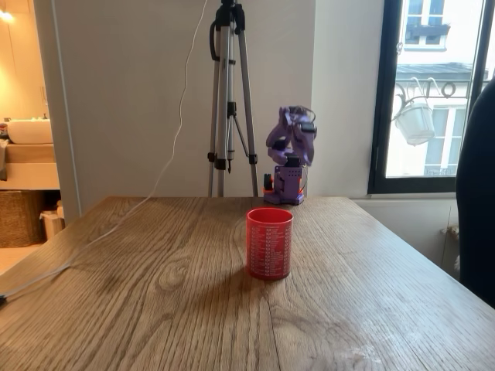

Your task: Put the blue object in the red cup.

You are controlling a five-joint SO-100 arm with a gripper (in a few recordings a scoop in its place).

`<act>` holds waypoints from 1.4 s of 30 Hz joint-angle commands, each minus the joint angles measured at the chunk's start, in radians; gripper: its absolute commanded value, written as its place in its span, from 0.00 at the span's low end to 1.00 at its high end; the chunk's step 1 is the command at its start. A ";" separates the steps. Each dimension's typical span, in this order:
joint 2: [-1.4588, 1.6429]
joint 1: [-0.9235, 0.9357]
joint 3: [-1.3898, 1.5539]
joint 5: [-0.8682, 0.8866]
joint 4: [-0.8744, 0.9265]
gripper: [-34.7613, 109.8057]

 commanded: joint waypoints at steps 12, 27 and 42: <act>0.123 0.150 0.382 0.028 -0.009 0.24; 0.123 0.153 0.382 0.028 -0.011 0.24; 0.123 0.153 0.382 0.028 -0.011 0.24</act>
